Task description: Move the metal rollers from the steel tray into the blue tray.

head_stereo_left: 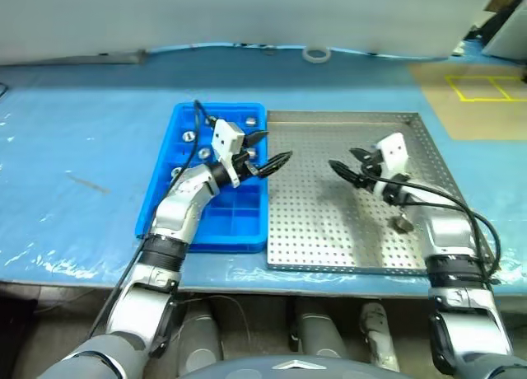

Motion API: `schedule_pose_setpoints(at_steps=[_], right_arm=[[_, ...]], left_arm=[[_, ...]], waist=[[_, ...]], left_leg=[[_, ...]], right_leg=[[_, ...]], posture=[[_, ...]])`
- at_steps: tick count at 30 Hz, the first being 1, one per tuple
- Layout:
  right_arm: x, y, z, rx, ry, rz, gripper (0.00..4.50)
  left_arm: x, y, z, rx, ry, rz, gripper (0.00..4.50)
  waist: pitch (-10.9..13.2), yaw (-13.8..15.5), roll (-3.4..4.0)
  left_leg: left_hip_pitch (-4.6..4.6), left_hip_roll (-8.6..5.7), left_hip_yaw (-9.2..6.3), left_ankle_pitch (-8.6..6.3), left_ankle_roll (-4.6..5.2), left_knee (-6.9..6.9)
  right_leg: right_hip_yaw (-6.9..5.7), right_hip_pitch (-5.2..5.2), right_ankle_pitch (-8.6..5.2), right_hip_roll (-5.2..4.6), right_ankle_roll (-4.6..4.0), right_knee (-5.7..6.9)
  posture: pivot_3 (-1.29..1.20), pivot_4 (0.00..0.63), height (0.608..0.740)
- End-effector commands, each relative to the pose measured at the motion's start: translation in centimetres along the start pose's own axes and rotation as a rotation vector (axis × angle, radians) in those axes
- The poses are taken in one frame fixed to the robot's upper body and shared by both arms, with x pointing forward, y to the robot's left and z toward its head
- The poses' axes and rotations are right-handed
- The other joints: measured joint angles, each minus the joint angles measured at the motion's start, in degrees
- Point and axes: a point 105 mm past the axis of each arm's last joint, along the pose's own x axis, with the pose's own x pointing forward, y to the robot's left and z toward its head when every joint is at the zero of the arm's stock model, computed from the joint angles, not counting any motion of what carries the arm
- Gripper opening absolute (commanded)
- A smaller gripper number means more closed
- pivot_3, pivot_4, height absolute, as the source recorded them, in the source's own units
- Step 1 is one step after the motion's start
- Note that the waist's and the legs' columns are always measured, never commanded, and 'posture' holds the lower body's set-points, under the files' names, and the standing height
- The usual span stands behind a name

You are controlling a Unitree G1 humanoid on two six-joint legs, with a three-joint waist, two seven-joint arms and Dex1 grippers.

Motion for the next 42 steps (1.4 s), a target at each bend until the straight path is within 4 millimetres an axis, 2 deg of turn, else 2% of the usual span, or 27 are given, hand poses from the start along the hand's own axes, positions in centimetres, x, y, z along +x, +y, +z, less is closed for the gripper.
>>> schedule_pose_setpoints(at_steps=[1, 4, 8, 11, 14, 16, 17, 19, 22, 24, 27, 29, 32, 34, 38, 42], right_arm=[[-3.1, -1.7, 1.8, -0.022, -0.037, -0.117, 3.42], [-4.5, -1.7, 0.8, -0.009, 0.020, -0.150, 3.42], [-5.1, -1.3, -1.5, 0.066, 0.110, -0.188, 3.42], [-4.5, -0.1, -2.7, 0.148, 0.129, -0.165, 3.42], [-3.3, 1.9, -2.6, 0.213, 0.110, -0.093, 3.42], [-2.8, 2.4, -2.8, 0.229, 0.121, -0.072, 3.42], [-2.6, 2.5, -3.3, 0.218, 0.146, -0.068, 3.15], [-2.4, 2.7, -3.8, 0.219, 0.166, -0.058, 2.88], [-2.0, 3.0, -3.6, 0.229, 0.163, -0.033, 1.86], [-1.8, 2.9, -3.5, 0.225, 0.165, -0.026, 1.79], [-0.8, 2.8, -1.9, 0.225, 0.106, -0.006, 1.79], [0.1, 3.4, 0.1, 0.219, 0.021, 0.046, 1.79], [1.4, 5.2, 3.7, 0.222, -0.119, 0.183, 1.79], [2.2, 6.5, 5.5, 0.234, -0.178, 0.273, 1.79], [4.0, 9.5, 6.9, 0.224, -0.202, 0.456, 1.79], [5.5, 12.1, 7.2, 0.213, -0.186, 0.611, 1.79]], left_arm=[[1.6, -1.2, 0.3, 0.012, -0.024, -0.106, 4.50], [2.5, -1.8, 0.0, 0.000, -0.028, -0.149, 4.50], [3.3, -2.3, -0.1, -0.007, -0.037, -0.187, 4.50], [3.5, -2.3, 0.0, -0.008, -0.043, -0.195, 4.50], [3.4, -2.1, -0.1, -0.007, -0.040, -0.192, 4.50], [3.3, -2.1, -0.1, -0.004, -0.041, -0.188, 4.50], [3.3, -2.0, -0.1, -0.003, -0.041, -0.186, 4.50], [3.2, -1.8, 0.0, 0.002, -0.042, -0.177, 4.50], [2.8, -1.4, 0.0, 0.011, -0.041, -0.157, 4.50], [2.6, -1.2, 0.1, 0.016, -0.040, -0.148, 4.50], [2.1, -0.7, 0.3, 0.033, -0.043, -0.122, 4.50], [1.7, -0.2, 0.7, 0.046, -0.048, -0.100, 4.50], [0.8, 0.5, 1.4, 0.065, -0.061, -0.056, 4.50], [-0.1, 0.8, 1.8, 0.073, -0.070, -0.027, 4.50], [-2.7, 1.6, 2.2, 0.100, -0.064, 0.067, 4.50], [-5.6, 2.3, 3.0, 0.127, -0.063, 0.178, 4.50]], waist=[[0.00, -1.54, 0.00], [-0.01, -3.98, 0.00], [-0.01, -7.21, 0.00], [0.00, -9.50, 0.00], [-0.01, -11.53, 0.01], [-0.01, -12.80, 0.02], [-0.01, -12.94, 0.02], [-0.01, -13.03, 0.02], [-0.02, -13.03, 0.01], [-0.02, -13.22, 0.01], [-0.01, -14.01, -0.01], [-0.01, -14.15, -0.01], [-0.01, -14.05, 0.00], [-0.01, -13.79, 0.00], [-0.02, -11.79, 0.01], [0.00, -7.44, 0.05]], left_leg=[[0.01, 0.01, 0.02, -0.01, 0.02, 0.03], [-0.01, 0.02, 0.02, -0.06, 0.08, 0.15], [-0.14, -0.04, 0.03, -0.19, 0.28, 0.48], [-0.37, -0.13, 0.02, -0.33, 0.49, 0.77], [-0.53, -0.21, -0.08, -0.38, 0.59, 0.84], [-0.63, -0.21, -0.15, -0.41, 0.65, 0.84], [-0.70, -0.31, -0.17, -0.46, 0.73, 0.88], [-0.75, -0.47, -0.22, -0.52, 0.84, 0.88], [-0.78, -0.59, -0.25, -0.61, 0.99, 0.88], [-0.79, -0.63, -0.25, -0.66, 1.07, 0.88], [-0.77, -0.78, -0.25, -0.70, 1.15, 0.90], [-0.77, -0.87, -0.24, -0.71, 1.17, 0.97], [-0.73, -0.91, -0.24, -0.70, 1.18, 0.98], [-0.73, -0.90, -0.28, -0.69, 1.19, 0.98], [-0.78, -0.86, -0.42, -0.58, 1.37, 0.96], [-0.85, -0.62, -0.51, -0.53, 1.39, 0.77]], right_leg=[[0.00, -0.01, 0.00, 0.00, 0.01, -0.01], [-0.03, 0.00, -0.10, 0.01, 0.23, -0.01], [-0.18, 0.02, -0.20, 0.00, 0.59, -0.06], [-0.18, 0.01, -0.13, -0.05, 0.73, -0.23], [-0.22, 0.08, -0.09, -0.10, 0.80, -0.54], [-0.31, 0.18, -0.01, -0.11, 0.93, -0.92], [-0.28, 0.19, 0.00, -0.19, 0.94, -0.97], [-0.27, 0.23, 0.03, -0.34, 0.96, -0.98], [-0.27, 0.31, 0.15, -0.44, 0.76, -0.99], [-0.27, 0.33, 0.24, -0.49, 0.63, -1.08], [-0.28, 0.40, 0.26, -0.68, 0.58, -1.10], [-0.34, 0.41, 0.26, -0.83, 0.60, -1.09], [-0.60, 0.39, 0.18, -1.06, 0.89, -1.00], [-0.69, 0.42, 0.31, -1.10, 0.70, -0.91], [-0.97, 0.51, 0.41, -1.16, 0.51, -0.90], [-1.34, 0.48, 0.36, -1.15, 0.41, -0.89]], posture=[[-0.65, 0.150, 0.740], [-0.70, 0.150, 0.740], [-0.73, 0.150, 0.740], [-0.73, 0.150, 0.740], [-0.72, 0.150, 0.740], [-0.72, 0.150, 0.740], [-0.72, 0.150, 0.740], [-0.69, 0.150, 0.740], [-0.66, 0.150, 0.740], [-0.65, 0.150, 0.740], [-0.61, 0.150, 0.740], [-0.57, 0.150, 0.740], [-0.50, 0.150, 0.740], [-0.46, 0.150, 0.740], [-0.30, 0.150, 0.740], [-0.19, 0.150, 0.740]])
